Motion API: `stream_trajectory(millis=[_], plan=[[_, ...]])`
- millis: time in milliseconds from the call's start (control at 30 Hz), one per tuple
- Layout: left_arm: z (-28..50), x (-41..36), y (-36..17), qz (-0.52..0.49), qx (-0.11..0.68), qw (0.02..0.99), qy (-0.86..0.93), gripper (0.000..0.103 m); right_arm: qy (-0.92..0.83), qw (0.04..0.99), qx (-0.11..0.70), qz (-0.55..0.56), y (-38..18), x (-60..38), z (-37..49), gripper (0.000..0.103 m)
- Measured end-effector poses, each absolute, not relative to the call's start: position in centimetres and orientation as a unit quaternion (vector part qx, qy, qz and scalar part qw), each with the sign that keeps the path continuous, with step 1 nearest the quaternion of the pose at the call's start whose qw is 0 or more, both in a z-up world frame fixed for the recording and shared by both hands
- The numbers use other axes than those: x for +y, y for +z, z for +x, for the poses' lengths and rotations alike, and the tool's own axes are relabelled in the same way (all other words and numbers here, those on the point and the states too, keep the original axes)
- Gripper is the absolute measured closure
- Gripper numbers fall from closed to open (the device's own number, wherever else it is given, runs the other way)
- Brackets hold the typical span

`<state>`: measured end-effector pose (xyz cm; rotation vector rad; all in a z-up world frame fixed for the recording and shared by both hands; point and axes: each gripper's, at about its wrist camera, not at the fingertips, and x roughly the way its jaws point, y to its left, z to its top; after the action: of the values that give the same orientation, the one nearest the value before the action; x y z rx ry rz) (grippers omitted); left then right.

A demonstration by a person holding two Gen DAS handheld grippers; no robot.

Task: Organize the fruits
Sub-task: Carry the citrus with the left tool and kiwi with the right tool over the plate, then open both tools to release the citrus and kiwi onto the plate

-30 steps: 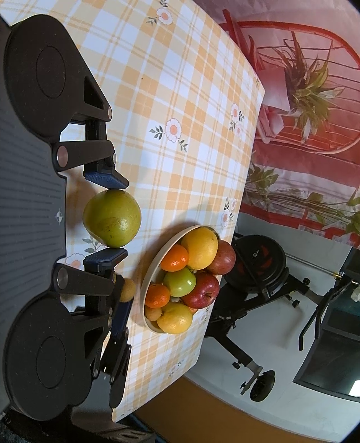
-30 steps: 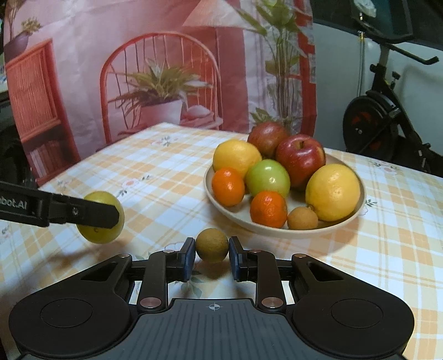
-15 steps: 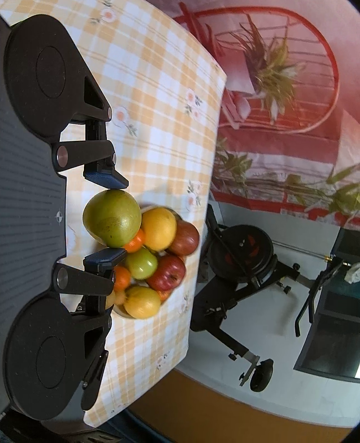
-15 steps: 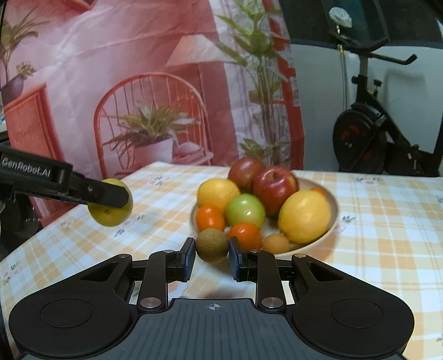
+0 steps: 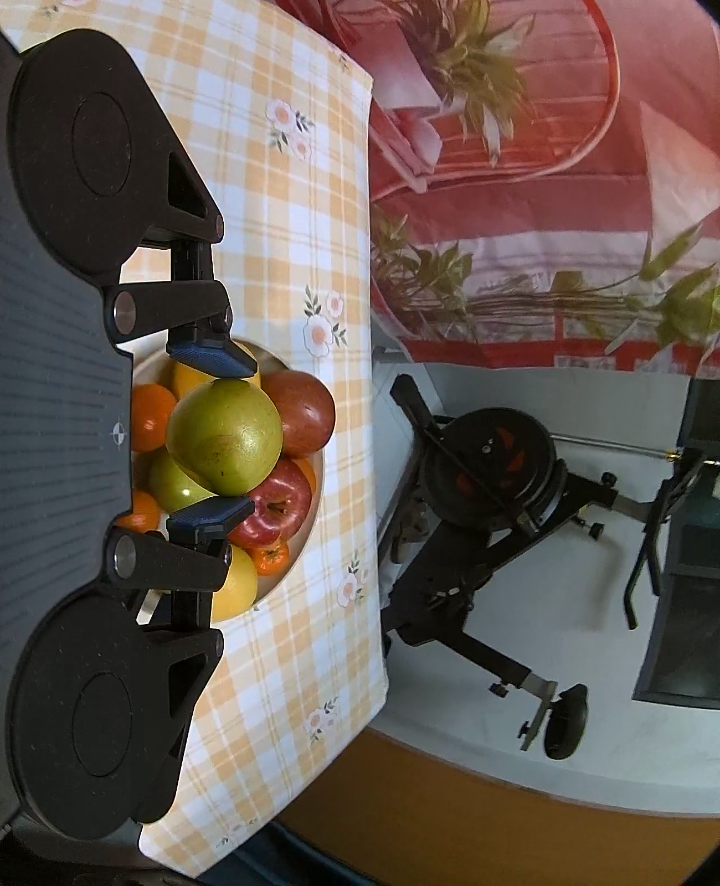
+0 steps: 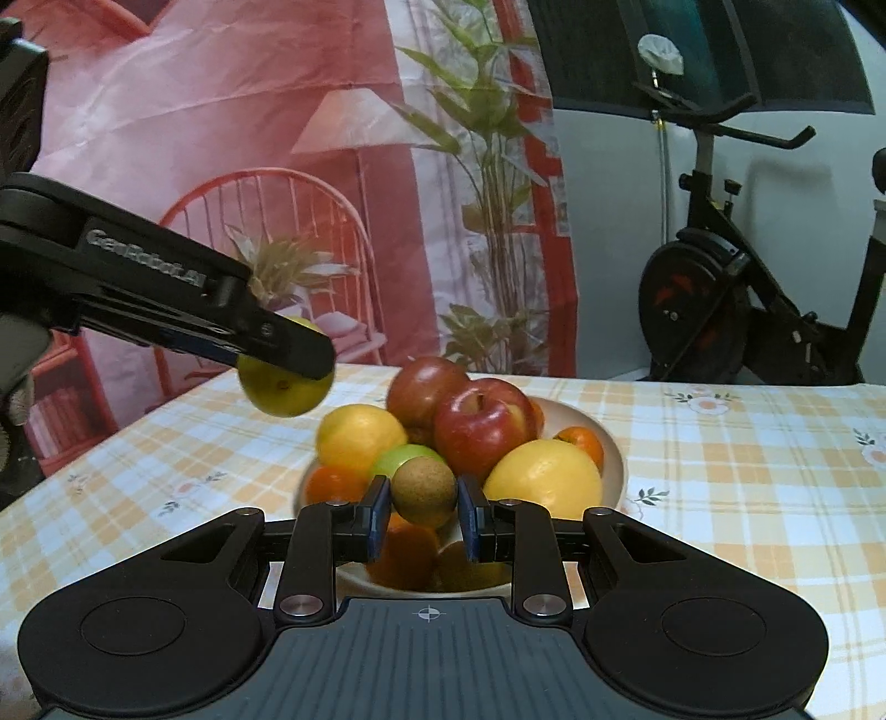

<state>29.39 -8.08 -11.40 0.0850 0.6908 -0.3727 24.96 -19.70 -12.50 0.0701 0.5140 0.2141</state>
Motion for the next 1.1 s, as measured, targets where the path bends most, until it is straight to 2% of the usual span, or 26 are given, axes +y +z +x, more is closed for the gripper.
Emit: stream_trajectory(millis=[333,1100], plan=[[32.7,-9.4,-13.0,0.065,0.356,0.915,-0.179,0.054,0.099,0.961,0.257,0.029,-13.2,-19.7,26.4,0.079],[34.0,-10.3,-13.4,0.049,0.354,0.911,-0.205,0.053,0.098,0.963,0.25,0.024,-13.3,-19.7,26.0,0.078]])
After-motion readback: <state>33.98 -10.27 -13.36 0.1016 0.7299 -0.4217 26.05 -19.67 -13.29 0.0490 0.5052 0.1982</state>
